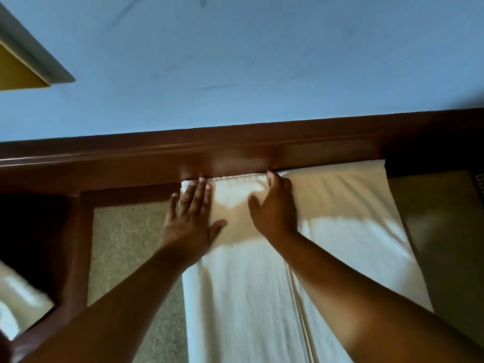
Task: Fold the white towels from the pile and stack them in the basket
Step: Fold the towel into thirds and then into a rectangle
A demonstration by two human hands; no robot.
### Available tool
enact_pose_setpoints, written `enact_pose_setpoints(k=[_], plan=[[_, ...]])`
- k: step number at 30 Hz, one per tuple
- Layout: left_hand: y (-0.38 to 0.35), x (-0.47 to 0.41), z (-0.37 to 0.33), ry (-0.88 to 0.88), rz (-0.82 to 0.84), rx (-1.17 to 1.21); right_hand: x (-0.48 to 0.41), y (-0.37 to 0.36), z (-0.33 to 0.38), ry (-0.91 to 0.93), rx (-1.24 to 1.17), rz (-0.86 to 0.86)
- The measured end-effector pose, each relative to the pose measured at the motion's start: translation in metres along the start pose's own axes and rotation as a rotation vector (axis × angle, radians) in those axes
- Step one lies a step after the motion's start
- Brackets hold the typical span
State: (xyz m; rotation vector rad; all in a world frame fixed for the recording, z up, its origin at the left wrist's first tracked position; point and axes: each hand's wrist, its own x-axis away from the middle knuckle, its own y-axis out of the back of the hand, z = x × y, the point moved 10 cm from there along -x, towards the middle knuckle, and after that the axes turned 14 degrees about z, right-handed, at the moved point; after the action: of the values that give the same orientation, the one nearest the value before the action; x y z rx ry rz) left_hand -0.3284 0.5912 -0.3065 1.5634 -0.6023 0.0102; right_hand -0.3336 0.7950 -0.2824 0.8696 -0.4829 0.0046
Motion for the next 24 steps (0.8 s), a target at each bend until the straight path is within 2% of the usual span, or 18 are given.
enact_pose_setpoints(k=[3,6,9,12,14,16,18,24], plan=[[0.003,0.001,-0.006,0.018,-0.049,-0.039,-0.019,-0.005,-0.014,-0.112,-0.304,0.115],[0.01,0.009,-0.023,-0.058,-0.089,-0.01,-0.019,0.015,-0.024,-0.085,-0.359,-0.024],[0.008,0.038,-0.054,-0.247,-0.076,-0.011,0.009,0.019,-0.014,0.002,-0.151,-0.127],[-0.003,0.072,-0.067,-0.241,-0.022,0.073,0.063,0.005,0.002,0.164,0.108,-0.133],[-0.016,0.096,-0.073,-0.189,0.033,0.131,0.104,-0.022,-0.005,0.272,0.239,-0.023],[-0.032,0.135,-0.083,-0.165,0.075,0.155,0.154,-0.059,-0.032,0.295,0.387,0.162],[-0.047,0.181,-0.095,-0.191,0.103,0.18,0.204,-0.074,-0.061,0.292,0.424,0.22],[-0.084,0.277,-0.119,-0.318,0.222,0.134,0.296,-0.061,-0.139,0.108,0.287,0.191]])
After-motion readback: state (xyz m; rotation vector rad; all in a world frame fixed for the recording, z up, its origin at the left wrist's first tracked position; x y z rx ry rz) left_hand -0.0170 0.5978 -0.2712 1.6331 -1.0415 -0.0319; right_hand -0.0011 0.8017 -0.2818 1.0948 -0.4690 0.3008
